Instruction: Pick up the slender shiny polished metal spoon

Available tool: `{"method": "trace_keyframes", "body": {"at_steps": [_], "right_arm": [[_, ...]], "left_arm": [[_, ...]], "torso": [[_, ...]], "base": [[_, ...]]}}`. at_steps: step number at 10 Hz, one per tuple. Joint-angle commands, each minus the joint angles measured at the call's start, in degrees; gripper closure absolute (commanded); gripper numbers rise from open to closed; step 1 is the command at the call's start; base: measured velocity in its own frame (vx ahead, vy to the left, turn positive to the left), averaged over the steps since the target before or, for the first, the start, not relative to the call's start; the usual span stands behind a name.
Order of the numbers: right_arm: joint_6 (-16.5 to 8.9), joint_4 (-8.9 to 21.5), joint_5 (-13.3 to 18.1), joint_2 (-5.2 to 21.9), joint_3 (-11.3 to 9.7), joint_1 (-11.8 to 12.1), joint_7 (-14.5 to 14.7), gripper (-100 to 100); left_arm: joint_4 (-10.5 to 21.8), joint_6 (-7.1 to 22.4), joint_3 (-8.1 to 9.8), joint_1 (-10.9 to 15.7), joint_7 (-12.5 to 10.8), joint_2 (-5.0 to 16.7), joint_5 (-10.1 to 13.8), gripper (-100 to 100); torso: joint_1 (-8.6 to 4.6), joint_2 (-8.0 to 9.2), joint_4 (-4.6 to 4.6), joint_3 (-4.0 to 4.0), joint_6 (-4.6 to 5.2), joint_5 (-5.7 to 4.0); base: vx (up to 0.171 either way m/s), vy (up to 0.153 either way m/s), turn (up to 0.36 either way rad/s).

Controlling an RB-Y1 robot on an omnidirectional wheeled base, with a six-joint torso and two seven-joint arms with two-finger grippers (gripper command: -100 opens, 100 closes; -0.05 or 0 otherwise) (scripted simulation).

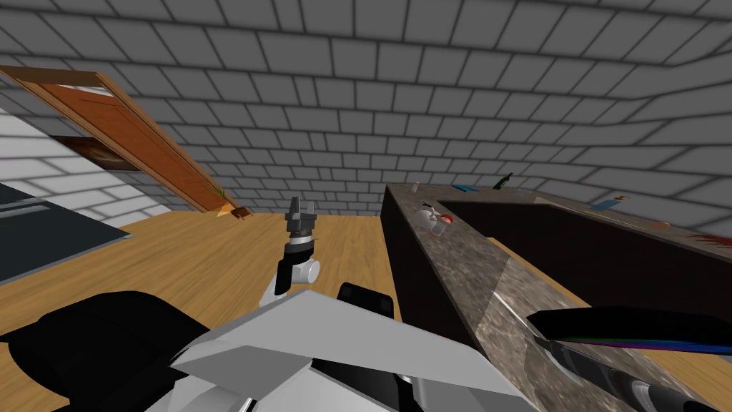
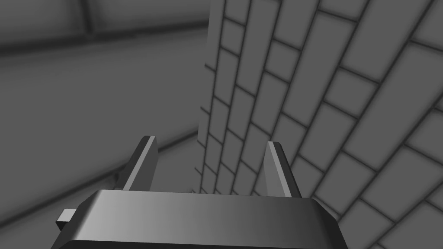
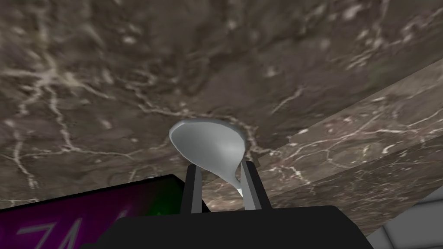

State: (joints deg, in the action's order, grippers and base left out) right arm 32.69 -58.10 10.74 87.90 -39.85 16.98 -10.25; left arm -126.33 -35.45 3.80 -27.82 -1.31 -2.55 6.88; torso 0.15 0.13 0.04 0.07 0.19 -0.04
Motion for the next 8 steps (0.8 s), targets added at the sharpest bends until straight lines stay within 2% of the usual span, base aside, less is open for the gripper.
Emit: {"method": "trace_keyframes", "body": {"at_steps": [1,3,4,5,7,8], "right_arm": [[0.0,0.0,0.0,0.0,0.0,0.0,0.0,100],[0.0,0.0,0.0,0.0,0.0,0.0,0.0,100],[0.0,0.0,0.0,0.0,0.0,0.0,0.0,0],[0.1,-1.3,-0.6,1.7,0.1,0.5,-0.4,100],[0.6,-2.0,-1.0,3.4,0.0,0.5,-0.9,100],[0.2,-1.9,-0.9,2.8,0.1,0.6,-0.6,100]], "left_arm": [[0.0,0.0,0.00,0.0,0.0,0.0,0.0,0],[0.0,0.0,0.00,0.0,0.0,0.0,0.0,0],[0.0,0.0,0.00,0.0,0.0,0.0,0.0,0],[0.0,0.0,0.00,0.0,0.0,0.0,0.0,0],[0.0,0.0,0.00,0.0,0.0,0.0,0.0,0],[0.0,0.0,0.00,0.0,0.0,0.0,0.0,0]], "torso": [[0.00,0.00,0.00,0.00,0.00,0.00],[-0.02,0.01,0.00,0.01,0.01,-0.02],[-0.02,0.01,0.00,0.01,0.00,-0.02],[-0.02,0.01,0.00,0.01,0.00,-0.02],[0.14,0.11,0.02,0.06,0.06,0.04],[0.17,0.14,0.02,0.08,0.04,0.05]], "base": [[0.000,0.000,0.000],[0.000,0.000,0.000],[0.000,0.000,0.000],[-0.012,0.016,-0.062],[-0.024,0.038,-0.064],[-0.013,0.014,-0.012]]}}
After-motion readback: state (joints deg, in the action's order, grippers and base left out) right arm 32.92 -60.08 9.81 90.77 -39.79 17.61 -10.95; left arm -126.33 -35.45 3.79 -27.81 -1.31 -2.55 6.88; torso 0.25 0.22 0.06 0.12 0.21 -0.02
